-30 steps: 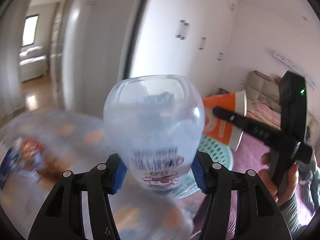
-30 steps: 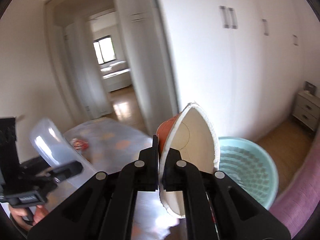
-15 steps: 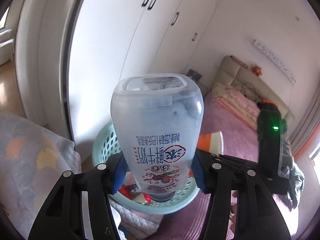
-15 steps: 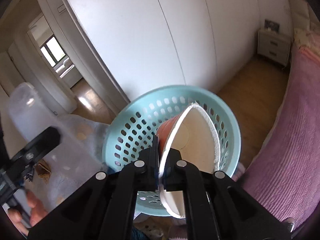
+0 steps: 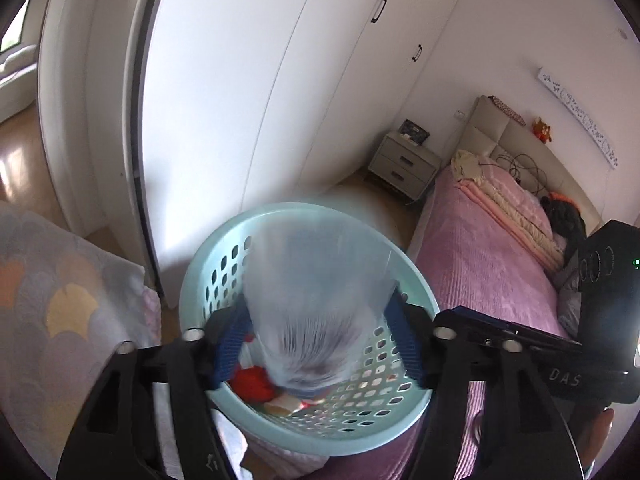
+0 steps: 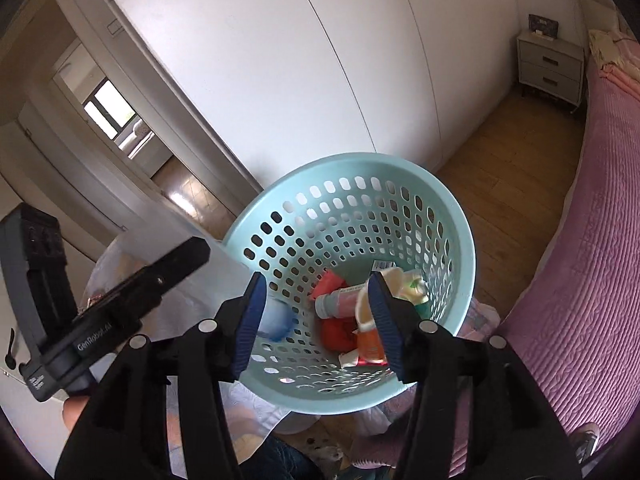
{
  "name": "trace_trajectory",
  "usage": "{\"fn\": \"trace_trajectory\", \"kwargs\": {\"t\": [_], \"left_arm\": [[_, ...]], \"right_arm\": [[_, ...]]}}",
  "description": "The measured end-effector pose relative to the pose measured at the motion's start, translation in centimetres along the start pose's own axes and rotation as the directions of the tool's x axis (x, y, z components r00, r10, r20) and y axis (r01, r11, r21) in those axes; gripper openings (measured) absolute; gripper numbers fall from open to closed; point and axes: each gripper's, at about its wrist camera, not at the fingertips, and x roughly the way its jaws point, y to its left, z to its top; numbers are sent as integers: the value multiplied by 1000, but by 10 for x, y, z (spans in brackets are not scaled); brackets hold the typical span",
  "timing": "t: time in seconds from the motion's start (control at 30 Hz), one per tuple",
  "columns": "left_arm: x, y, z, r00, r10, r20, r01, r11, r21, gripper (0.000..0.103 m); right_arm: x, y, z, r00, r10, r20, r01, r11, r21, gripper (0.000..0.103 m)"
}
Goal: Collect trash
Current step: 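Return both tools to the table toward the white leaflet and cardboard box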
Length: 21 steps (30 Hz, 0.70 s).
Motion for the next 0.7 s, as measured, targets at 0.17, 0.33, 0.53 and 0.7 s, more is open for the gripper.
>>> {"fn": "trace_trajectory", "kwargs": {"t": [0.17, 0.33, 0.53, 0.7], "left_arm": [[-20, 7, -5, 999, 3, 38, -3, 1000, 0, 81], [-48, 21, -15, 998, 7, 60, -5, 999, -39, 81], [-110, 39, -32, 992, 36, 125, -27, 997, -72, 84], [-163, 62, -46, 986, 45, 161, -30, 995, -96, 85]], "right_arm": [[-10, 6, -5, 999, 32, 16, -31, 999, -15, 50], [-22, 25, -9, 996, 78, 47, -75, 996, -51, 50], [-33, 80, -18, 984, 144, 105, -124, 976, -179, 50], [-38, 129, -27, 966, 216, 140, -171, 945, -279, 50]]}}
